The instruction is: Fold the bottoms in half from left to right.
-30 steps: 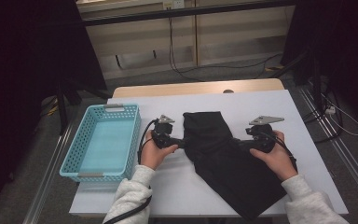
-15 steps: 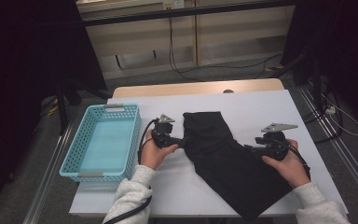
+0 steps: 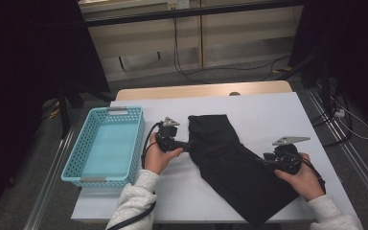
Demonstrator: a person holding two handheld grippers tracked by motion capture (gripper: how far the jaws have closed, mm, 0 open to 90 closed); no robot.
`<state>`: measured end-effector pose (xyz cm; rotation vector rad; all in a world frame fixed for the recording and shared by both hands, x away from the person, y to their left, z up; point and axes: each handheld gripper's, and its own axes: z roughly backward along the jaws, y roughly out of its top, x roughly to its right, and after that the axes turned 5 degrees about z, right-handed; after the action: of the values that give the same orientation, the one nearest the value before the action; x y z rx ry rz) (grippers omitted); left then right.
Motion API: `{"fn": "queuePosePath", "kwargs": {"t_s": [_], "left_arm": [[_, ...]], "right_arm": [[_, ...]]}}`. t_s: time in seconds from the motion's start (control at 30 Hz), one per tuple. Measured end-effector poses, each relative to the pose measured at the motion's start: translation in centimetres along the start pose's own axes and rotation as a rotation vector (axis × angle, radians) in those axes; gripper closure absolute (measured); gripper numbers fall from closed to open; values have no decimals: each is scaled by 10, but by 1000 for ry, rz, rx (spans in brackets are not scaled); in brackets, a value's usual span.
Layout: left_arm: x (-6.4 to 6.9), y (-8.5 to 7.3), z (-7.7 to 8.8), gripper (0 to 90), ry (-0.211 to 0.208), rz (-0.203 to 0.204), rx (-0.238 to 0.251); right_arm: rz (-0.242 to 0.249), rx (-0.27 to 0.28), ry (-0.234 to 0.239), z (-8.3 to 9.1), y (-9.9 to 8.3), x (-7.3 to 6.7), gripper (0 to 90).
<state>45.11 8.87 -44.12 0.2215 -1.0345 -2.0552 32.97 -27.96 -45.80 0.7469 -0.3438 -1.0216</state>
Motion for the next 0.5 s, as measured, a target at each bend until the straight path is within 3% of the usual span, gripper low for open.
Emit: {"fn": "queuePosePath", "kwargs": {"t_s": [0.13, 0.23, 0.3, 0.5], "left_arm": [[1, 0, -1, 114, -2, 0, -9], [2, 0, -2, 114, -1, 0, -7], [2, 0, -2, 114, -3, 2, -9], [3, 0, -3, 114, -6, 19, -17]], "right_arm": [[9, -6, 19, 3, -3, -4, 721], [-14, -10, 63, 5, -6, -4, 849], [-14, -9, 82, 6, -8, -6, 862], [10, -18, 80, 8, -6, -4, 882]]}}
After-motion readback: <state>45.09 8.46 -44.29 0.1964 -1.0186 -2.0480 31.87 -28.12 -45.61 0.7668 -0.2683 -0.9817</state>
